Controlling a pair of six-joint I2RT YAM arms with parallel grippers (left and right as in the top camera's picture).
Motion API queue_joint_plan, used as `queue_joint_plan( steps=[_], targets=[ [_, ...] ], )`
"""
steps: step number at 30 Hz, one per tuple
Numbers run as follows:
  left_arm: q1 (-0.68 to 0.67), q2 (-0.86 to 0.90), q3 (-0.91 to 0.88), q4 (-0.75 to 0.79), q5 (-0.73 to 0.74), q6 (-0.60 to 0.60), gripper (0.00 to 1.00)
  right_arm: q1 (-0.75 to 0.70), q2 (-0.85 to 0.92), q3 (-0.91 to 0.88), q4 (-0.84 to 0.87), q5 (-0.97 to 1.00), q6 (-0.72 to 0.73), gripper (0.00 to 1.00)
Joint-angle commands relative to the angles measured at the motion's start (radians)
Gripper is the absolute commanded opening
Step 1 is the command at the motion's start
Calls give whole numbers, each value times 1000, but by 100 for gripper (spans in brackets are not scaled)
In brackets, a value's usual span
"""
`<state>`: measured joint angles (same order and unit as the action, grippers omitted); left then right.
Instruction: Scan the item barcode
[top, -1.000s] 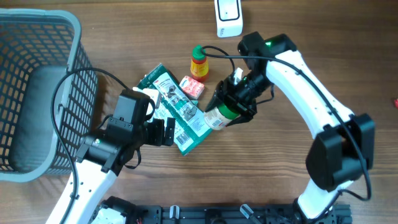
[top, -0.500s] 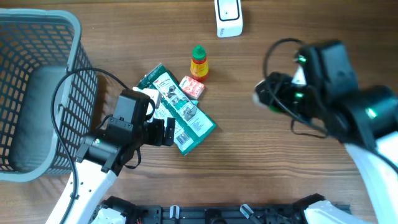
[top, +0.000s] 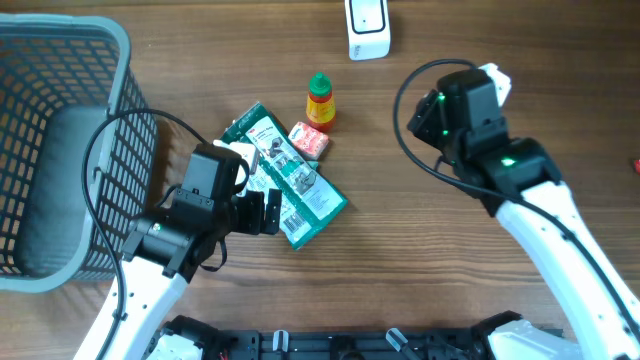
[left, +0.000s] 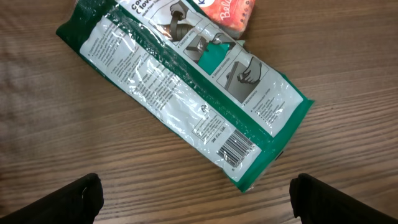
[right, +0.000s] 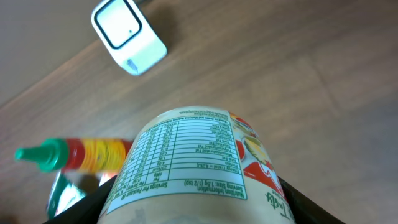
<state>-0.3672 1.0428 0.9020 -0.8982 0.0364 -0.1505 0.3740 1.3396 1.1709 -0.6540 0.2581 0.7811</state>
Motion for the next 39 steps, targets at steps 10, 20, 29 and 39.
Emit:
queue_joint_plan(
  steps=[10,20,29,39],
  targets=[
    [6,0,-3,0,15,16,100,-2,245,-36,391,89,-233,36],
    [6,0,-3,0,15,16,100,-2,376,-36,670,84,-424,32],
    [6,0,-3,0,15,16,100,-2,561,-29,1075,-51,-632,32],
    [6,0,-3,0,15,16,100,-53,777,108,1294,-110,-703,32]
  ],
)
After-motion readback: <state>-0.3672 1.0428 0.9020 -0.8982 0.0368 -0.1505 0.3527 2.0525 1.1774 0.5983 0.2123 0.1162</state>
